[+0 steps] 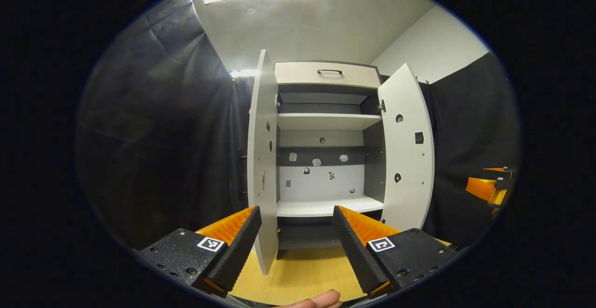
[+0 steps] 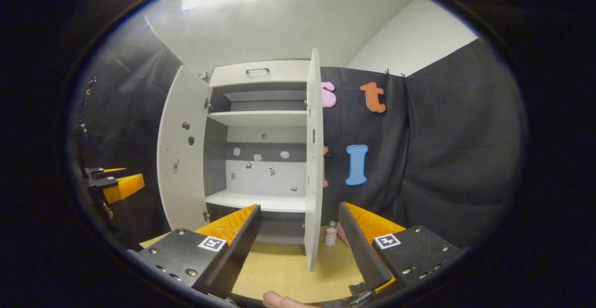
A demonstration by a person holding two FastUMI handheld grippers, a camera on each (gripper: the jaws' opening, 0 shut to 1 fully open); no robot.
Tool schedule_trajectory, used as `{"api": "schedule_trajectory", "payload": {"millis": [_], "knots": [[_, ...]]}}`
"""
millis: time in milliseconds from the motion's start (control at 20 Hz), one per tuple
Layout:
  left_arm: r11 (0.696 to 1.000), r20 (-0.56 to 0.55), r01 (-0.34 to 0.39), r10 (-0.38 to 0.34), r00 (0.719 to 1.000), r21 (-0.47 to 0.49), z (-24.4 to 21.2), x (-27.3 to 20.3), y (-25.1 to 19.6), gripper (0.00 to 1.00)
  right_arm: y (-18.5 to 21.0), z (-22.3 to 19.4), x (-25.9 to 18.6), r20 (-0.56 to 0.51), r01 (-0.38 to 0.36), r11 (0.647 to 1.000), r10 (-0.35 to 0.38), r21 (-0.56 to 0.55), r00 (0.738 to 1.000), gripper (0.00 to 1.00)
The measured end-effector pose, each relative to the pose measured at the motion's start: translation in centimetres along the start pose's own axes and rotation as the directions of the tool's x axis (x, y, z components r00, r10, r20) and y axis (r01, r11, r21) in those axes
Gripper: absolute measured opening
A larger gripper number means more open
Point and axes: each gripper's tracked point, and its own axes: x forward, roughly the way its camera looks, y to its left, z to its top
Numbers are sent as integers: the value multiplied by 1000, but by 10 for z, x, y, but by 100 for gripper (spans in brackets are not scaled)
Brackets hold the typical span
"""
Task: Open the right door of the double-door shoe cabinet with the right hand, and open the left door with the left hand.
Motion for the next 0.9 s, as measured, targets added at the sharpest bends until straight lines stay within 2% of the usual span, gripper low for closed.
{"api": "schedule_trajectory", "payload": {"millis": [900], "knots": [[1000,-1,4,-4,1000,-14,-3,4,-2,96,-1,-8,2,-13,-1,1000,1,17,1000,100]]}}
